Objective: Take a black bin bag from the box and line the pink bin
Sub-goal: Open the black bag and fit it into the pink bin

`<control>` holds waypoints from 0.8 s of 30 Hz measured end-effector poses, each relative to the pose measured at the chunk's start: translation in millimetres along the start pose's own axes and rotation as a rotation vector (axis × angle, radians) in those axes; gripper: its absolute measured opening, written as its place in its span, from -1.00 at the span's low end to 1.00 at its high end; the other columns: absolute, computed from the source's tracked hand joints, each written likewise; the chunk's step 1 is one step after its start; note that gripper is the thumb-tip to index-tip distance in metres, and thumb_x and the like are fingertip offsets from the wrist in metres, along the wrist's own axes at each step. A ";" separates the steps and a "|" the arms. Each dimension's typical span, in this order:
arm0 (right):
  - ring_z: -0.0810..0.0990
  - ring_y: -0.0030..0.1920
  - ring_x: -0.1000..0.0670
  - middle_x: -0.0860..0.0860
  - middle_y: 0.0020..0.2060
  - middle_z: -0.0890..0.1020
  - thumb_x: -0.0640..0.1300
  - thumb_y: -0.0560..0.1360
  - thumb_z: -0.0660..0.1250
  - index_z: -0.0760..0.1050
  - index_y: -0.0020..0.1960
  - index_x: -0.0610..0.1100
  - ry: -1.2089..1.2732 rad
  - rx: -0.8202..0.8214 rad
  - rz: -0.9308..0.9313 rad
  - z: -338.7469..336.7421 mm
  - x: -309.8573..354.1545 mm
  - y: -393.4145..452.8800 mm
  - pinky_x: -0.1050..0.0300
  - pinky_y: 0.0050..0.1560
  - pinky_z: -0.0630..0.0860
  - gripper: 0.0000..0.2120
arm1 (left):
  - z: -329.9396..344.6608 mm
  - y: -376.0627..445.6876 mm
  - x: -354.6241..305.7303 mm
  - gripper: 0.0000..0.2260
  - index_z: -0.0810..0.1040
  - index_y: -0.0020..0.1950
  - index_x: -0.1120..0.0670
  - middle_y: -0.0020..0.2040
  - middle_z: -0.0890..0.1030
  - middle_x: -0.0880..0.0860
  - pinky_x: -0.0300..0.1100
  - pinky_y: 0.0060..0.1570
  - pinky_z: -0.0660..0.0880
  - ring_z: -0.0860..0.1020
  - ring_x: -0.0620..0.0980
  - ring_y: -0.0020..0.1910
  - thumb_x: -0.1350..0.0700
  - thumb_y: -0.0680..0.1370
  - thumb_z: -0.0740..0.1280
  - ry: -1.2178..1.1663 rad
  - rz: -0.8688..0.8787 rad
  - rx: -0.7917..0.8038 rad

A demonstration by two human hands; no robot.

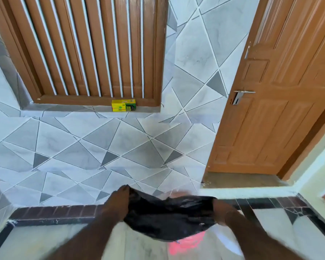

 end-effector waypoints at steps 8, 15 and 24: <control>0.56 0.21 -0.23 -0.23 0.18 0.60 -0.23 0.55 0.19 0.45 0.22 -0.27 0.364 -0.204 0.208 -32.3 -12.7 4.4 0.06 0.09 0.48 -0.73 | -33.0 37.3 -18.8 -0.81 0.51 -0.18 0.07 -0.03 0.63 0.14 -0.08 0.04 0.46 0.58 0.18 0.07 0.30 0.49 0.18 -0.118 0.028 -0.069; 0.56 0.23 -0.23 -0.21 0.23 0.58 -0.17 0.54 0.18 0.36 0.33 -0.23 0.364 -0.230 0.200 -17.1 -28.8 -4.3 0.03 0.16 0.47 -0.63 | -55.8 34.1 -24.8 -0.76 0.47 0.16 0.08 0.11 0.58 0.08 0.02 0.09 0.51 0.60 0.18 0.12 0.18 0.50 0.22 -0.139 -0.111 -0.181; 0.50 0.20 -0.17 -0.08 0.17 0.53 -0.09 0.40 0.14 0.49 0.15 -0.07 0.214 -0.231 0.183 14.0 -12.5 -22.9 -0.06 0.12 0.53 -0.65 | -70.6 26.6 -38.6 -0.77 0.52 0.11 0.08 0.07 0.61 0.10 0.02 0.12 0.52 0.59 0.18 0.06 0.09 0.48 0.27 -0.558 -0.231 -0.441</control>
Point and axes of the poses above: each hand's wrist, its own y-axis towards the middle knuckle, its own z-axis out of the palm, x = y × z, the point moved 4 cm from there along y, towards the middle knuckle
